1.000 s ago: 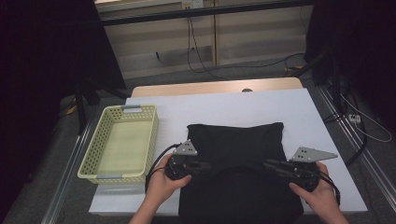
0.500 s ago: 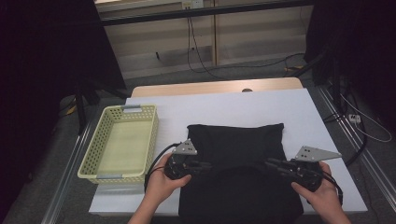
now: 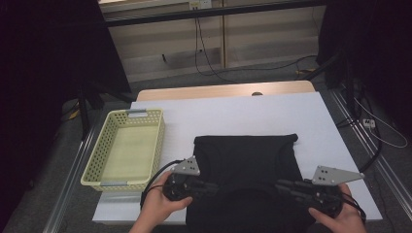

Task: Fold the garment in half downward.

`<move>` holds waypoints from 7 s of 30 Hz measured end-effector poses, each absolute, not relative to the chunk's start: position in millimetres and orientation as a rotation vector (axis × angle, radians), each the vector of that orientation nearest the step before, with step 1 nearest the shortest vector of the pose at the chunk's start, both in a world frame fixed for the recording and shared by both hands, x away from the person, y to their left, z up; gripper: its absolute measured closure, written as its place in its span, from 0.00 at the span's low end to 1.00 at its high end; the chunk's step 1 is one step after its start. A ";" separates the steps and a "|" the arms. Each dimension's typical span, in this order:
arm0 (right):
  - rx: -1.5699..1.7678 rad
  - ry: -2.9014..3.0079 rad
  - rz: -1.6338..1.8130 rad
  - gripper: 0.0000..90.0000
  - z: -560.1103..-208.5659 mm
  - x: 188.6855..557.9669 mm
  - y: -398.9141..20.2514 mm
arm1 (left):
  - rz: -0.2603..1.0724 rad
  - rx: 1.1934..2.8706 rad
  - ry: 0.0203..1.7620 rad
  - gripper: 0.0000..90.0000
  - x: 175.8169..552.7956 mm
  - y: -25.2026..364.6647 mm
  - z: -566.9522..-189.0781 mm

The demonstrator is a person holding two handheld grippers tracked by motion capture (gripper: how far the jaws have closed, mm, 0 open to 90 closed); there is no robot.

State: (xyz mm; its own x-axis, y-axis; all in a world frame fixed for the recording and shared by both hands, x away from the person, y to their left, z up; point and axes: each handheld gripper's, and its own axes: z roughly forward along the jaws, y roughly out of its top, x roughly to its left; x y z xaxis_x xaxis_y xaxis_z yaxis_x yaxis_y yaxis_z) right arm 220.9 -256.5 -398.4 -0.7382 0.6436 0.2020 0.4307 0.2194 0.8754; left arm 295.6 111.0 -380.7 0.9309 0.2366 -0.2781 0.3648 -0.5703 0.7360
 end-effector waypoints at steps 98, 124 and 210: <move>1.395 1.948 1.244 0.86 -402.1 415.6 -310.6 | 0.249 2.121 0.908 0.92 497.3 120.3 -378.1; 1.432 1.925 1.109 0.39 -403.7 454.5 -300.7 | 0.226 2.106 1.011 0.32 531.2 118.4 -405.2; 1.147 2.309 1.142 0.82 -459.2 282.7 -255.5 | -0.026 2.277 0.574 0.80 361.0 85.5 -448.0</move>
